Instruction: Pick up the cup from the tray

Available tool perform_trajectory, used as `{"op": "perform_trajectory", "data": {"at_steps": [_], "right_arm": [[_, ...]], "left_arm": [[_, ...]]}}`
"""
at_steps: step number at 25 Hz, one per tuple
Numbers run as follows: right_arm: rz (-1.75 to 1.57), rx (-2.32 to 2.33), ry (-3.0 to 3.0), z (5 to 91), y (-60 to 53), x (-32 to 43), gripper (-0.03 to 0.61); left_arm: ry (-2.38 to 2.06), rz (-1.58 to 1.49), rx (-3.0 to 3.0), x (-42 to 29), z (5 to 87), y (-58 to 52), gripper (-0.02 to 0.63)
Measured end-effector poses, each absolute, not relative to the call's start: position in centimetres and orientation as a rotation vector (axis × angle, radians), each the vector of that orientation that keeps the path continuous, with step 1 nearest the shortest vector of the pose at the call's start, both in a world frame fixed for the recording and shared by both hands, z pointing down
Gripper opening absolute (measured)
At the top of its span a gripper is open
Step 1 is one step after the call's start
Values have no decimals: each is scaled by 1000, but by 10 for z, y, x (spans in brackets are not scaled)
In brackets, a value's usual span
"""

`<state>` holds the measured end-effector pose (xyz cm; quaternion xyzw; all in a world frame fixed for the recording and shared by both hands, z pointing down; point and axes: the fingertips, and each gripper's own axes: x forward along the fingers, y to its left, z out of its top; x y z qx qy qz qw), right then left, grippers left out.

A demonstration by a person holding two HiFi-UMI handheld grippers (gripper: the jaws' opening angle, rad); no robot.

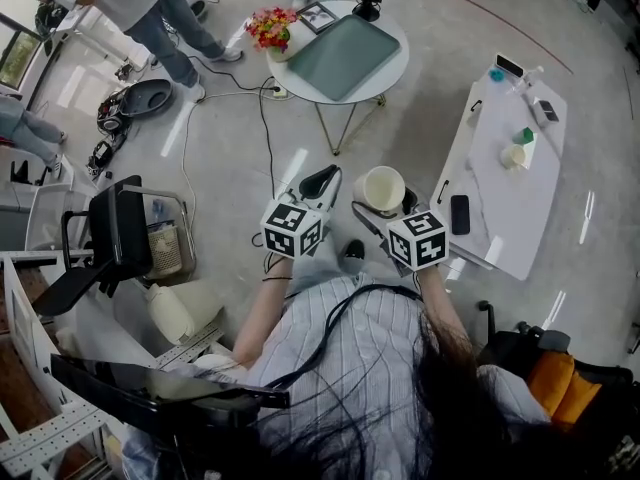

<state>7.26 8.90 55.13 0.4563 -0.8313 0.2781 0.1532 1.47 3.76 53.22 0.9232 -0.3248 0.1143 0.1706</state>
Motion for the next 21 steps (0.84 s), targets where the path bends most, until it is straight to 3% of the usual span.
{"op": "perform_trajectory", "data": {"at_steps": [21], "right_arm": [[806,1303,-2381,551,79,73,410]], "left_arm": [[-907,343,2615,18,536,28,17]]}}
